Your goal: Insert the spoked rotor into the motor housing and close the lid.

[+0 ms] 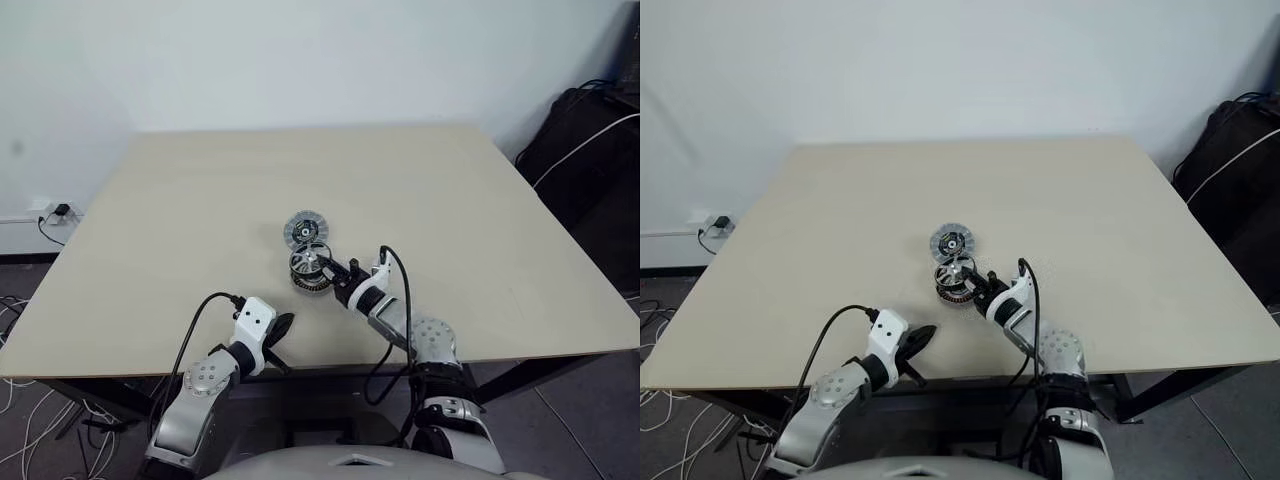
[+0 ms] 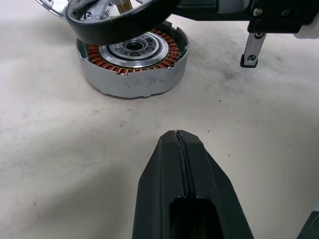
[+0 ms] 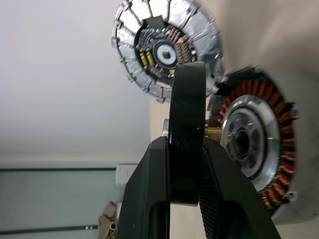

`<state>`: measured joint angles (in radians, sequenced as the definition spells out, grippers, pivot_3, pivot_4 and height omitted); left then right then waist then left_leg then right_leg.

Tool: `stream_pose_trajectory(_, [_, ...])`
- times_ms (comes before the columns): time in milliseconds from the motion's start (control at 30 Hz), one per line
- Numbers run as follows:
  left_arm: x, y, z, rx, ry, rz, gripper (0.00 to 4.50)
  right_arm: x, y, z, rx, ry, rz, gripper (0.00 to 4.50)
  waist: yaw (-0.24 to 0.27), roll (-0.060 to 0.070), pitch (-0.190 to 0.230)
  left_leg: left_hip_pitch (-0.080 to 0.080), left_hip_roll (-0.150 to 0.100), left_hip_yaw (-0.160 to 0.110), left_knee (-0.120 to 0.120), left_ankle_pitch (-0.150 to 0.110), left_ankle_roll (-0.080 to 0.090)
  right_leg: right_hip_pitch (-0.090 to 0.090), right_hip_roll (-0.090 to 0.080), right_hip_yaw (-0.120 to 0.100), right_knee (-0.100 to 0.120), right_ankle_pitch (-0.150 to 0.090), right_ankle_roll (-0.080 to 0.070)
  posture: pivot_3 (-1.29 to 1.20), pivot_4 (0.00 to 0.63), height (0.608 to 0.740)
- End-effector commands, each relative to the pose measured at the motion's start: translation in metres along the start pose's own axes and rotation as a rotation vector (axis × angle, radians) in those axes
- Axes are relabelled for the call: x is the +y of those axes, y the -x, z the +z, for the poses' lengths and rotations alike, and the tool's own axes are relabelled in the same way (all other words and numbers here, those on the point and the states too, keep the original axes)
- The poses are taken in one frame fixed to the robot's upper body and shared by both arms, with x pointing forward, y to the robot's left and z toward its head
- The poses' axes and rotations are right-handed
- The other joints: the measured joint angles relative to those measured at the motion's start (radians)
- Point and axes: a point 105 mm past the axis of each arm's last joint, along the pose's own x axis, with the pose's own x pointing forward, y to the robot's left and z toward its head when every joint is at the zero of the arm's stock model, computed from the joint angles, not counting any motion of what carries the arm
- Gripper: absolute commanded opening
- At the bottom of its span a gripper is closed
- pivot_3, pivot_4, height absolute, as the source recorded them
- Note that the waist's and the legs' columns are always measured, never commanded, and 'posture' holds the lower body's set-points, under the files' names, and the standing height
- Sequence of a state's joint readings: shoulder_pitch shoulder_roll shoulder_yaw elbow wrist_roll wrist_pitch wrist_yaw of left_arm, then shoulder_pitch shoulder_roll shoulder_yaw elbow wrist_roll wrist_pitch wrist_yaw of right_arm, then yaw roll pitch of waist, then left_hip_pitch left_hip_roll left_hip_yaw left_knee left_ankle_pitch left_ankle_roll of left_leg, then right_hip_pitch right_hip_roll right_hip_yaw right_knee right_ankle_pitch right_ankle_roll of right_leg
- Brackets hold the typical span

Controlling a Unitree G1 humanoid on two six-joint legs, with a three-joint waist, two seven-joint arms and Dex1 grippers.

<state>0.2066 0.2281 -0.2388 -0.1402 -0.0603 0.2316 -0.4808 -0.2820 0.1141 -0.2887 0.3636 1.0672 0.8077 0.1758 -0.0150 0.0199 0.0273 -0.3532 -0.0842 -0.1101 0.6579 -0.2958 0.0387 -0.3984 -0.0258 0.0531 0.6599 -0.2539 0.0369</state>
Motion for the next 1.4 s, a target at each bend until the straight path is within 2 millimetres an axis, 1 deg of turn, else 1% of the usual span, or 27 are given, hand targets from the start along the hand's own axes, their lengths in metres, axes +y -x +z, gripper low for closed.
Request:
stream_pose_trajectory(33, [-0.001,-0.002,0.017,-0.058,-0.024,-0.010,0.00,0.008,-0.006,-0.015,0.005,-0.054,0.052,0.41,0.000,0.000,0.000,0.000,0.000,0.000,0.000,0.000,0.000,0.000,0.000,0.000,0.000,0.000,0.000,0.00,0.000,0.740])
stream_pose_trajectory(533, [0.000,-0.002,0.013,-0.052,-0.017,-0.007,0.00,0.009,-0.009,-0.026,0.057,-0.046,0.053,0.41,0.000,0.000,0.000,0.000,0.000,0.000,0.000,0.000,0.000,0.000,0.000,0.000,0.000,0.000,0.000,0.00,0.000,0.740])
stream_pose_trajectory(733, [0.000,-0.002,0.012,-0.052,-0.015,-0.006,0.00,0.008,-0.009,-0.026,0.058,-0.041,0.045,0.41,0.000,0.001,-0.001,0.000,0.000,0.000,0.000,0.000,0.000,0.000,0.000,0.000,0.000,0.000,0.000,0.00,0.000,0.740])
stream_pose_trajectory(900, [-0.001,-0.003,0.011,-0.053,-0.011,-0.010,0.00,0.006,-0.006,-0.019,0.028,-0.025,0.028,0.41,0.000,0.001,-0.001,0.000,0.000,0.000,0.000,0.000,0.000,0.000,0.000,0.000,0.000,0.000,0.000,0.00,0.000,0.740])
stream_pose_trajectory(967, [-0.001,-0.004,0.010,-0.053,-0.011,-0.012,0.00,0.006,-0.006,-0.019,0.032,-0.020,0.025,1.13,0.000,0.001,-0.001,0.000,0.000,0.000,0.000,0.000,0.000,0.000,0.000,0.000,0.000,0.000,0.000,0.00,0.000,0.740])
stream_pose_trajectory(1033, [-0.001,-0.005,0.010,-0.053,-0.010,-0.014,0.00,0.005,-0.006,-0.021,0.037,-0.017,0.018,1.69,0.000,0.001,-0.001,0.000,0.000,0.000,0.000,0.000,0.000,0.000,0.000,0.000,0.000,0.000,0.000,0.00,0.000,0.740])
stream_pose_trajectory(1200, [-0.002,-0.006,0.010,-0.056,-0.009,-0.019,0.00,0.003,-0.006,-0.020,0.040,0.003,-0.001,3.36,0.000,0.001,-0.002,0.001,0.000,0.000,0.001,0.000,0.000,0.000,0.000,0.000,0.001,0.000,0.000,0.00,0.000,0.740])
stream_pose_trajectory(1300, [-0.002,-0.006,0.010,-0.058,-0.009,-0.019,0.00,0.003,-0.004,-0.016,0.023,0.036,-0.019,3.36,-0.001,0.001,-0.002,0.006,0.000,0.000,0.001,0.000,0.000,0.003,0.000,0.000,0.000,0.000,0.000,0.00,0.000,0.740])
stream_pose_trajectory(1400, [-0.002,-0.006,0.010,-0.060,-0.007,-0.018,0.00,0.009,0.004,-0.008,0.007,0.120,-0.027,3.36,0.002,0.001,-0.002,0.006,0.000,0.000,0.001,0.000,0.000,0.004,0.000,0.000,0.000,0.000,0.000,0.00,0.000,0.740])
